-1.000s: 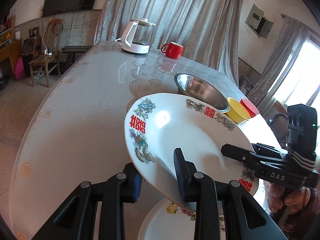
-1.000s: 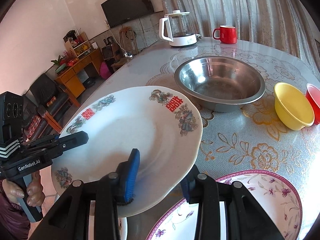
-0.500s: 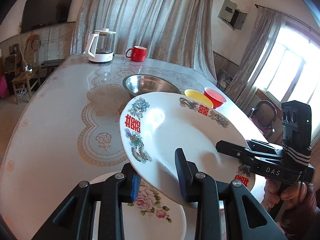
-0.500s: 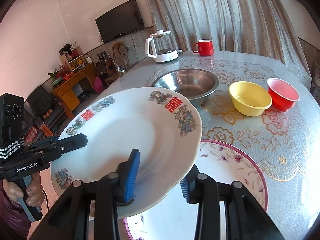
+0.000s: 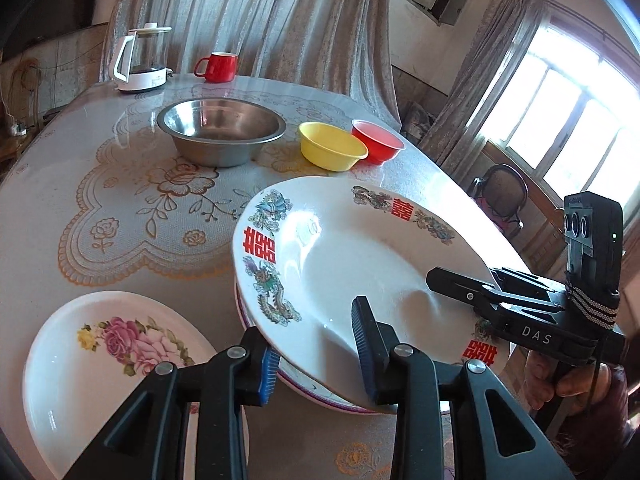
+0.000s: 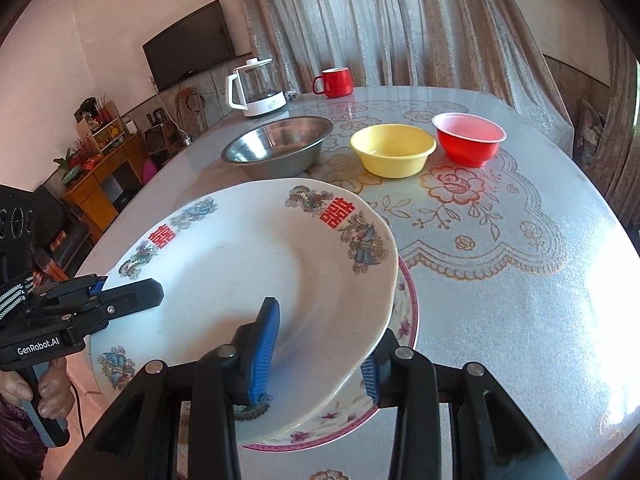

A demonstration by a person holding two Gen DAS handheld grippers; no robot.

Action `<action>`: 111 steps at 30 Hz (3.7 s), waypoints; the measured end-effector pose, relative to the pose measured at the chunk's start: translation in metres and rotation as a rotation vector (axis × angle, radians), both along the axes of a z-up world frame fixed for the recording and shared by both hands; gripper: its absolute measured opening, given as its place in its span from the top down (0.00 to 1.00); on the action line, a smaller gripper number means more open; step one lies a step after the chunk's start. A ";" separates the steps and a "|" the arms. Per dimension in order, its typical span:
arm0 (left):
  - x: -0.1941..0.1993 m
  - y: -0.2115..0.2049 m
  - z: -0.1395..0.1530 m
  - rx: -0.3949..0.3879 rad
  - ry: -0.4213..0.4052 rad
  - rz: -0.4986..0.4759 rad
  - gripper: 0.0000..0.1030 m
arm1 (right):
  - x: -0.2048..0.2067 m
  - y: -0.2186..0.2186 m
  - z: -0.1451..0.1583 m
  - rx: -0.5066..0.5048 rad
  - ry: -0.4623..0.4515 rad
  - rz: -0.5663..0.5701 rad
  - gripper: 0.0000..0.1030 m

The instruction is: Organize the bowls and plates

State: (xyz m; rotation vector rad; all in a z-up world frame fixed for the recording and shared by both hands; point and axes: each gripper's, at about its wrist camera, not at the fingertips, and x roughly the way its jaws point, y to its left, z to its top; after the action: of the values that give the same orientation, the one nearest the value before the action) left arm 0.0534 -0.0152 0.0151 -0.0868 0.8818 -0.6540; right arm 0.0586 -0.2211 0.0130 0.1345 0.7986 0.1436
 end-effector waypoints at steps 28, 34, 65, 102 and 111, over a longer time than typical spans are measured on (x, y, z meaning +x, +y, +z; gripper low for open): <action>-0.004 -0.013 -0.022 0.107 0.023 -0.027 0.64 | -0.024 -0.020 -0.014 -0.066 -0.010 -0.062 0.64; -0.009 -0.010 -0.020 0.104 0.022 -0.036 0.64 | -0.023 -0.028 -0.013 -0.076 -0.013 -0.105 0.64; -0.026 0.076 0.011 0.090 -0.086 0.286 0.62 | -0.026 -0.014 -0.020 -0.188 -0.048 -0.109 0.66; -0.027 0.127 -0.013 0.135 -0.007 0.443 0.62 | -0.039 0.112 0.001 0.239 -0.039 0.555 0.57; -0.030 0.161 -0.016 0.092 0.018 0.489 0.62 | -0.024 0.148 -0.026 0.212 0.064 0.603 0.57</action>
State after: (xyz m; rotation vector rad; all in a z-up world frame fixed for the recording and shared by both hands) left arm 0.0233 0.1462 -0.0012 -0.2176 0.8645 -0.1561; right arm 0.0344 -0.0735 -0.0128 0.0953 0.8677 0.7980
